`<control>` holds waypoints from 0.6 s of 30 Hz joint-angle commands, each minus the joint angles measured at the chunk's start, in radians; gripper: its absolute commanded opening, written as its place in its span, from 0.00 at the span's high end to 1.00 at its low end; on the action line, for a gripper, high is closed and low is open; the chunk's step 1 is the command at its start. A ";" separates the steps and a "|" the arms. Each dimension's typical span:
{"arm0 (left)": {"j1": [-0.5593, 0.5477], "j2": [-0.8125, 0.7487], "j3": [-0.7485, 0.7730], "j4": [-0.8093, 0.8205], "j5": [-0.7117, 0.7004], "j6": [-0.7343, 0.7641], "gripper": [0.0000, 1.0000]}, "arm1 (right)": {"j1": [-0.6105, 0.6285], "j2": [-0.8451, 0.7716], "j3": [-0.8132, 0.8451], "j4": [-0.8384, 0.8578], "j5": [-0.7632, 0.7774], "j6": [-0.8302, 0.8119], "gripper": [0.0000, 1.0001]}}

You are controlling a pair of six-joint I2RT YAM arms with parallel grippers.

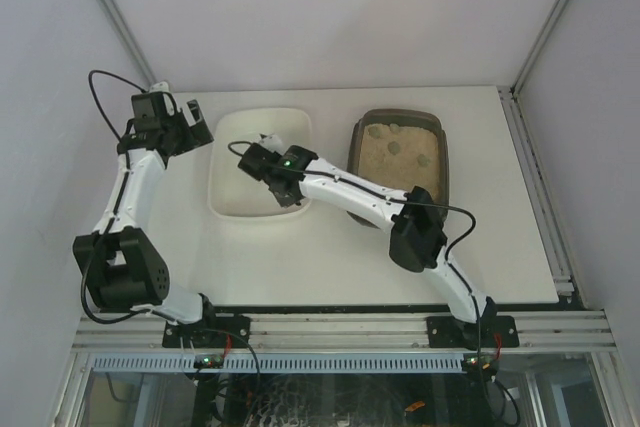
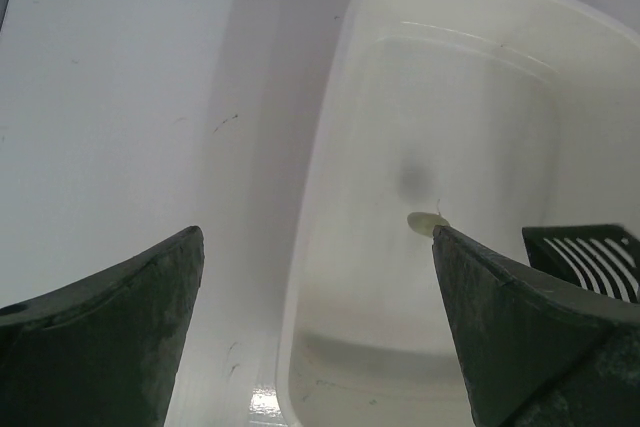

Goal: Clean the litter box

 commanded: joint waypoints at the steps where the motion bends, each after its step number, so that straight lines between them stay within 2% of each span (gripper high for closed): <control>1: 0.001 -0.073 -0.035 0.034 -0.030 0.034 0.00 | -0.019 -0.113 -0.005 -0.061 0.201 -0.056 1.00; 5: 0.000 -0.069 -0.032 0.034 0.036 0.031 0.00 | -0.030 -0.179 -0.044 -0.043 0.228 -0.037 1.00; 7: -0.028 -0.063 -0.020 0.035 0.082 0.029 0.00 | -0.057 -0.257 -0.114 -0.024 0.196 0.001 1.00; 9: -0.104 -0.053 0.000 0.037 0.092 0.049 0.00 | -0.123 -0.444 -0.298 0.049 0.084 0.051 1.00; 13: -0.321 0.045 0.114 0.026 0.098 0.085 0.00 | -0.357 -0.780 -0.708 0.181 -0.157 0.111 1.00; 16: -0.438 0.183 0.258 0.049 0.093 0.009 0.02 | -0.518 -0.863 -0.829 0.132 -0.277 0.105 1.00; 18: -0.494 0.268 0.333 0.103 0.100 -0.077 0.04 | -0.565 -0.877 -0.869 0.115 -0.335 0.098 1.00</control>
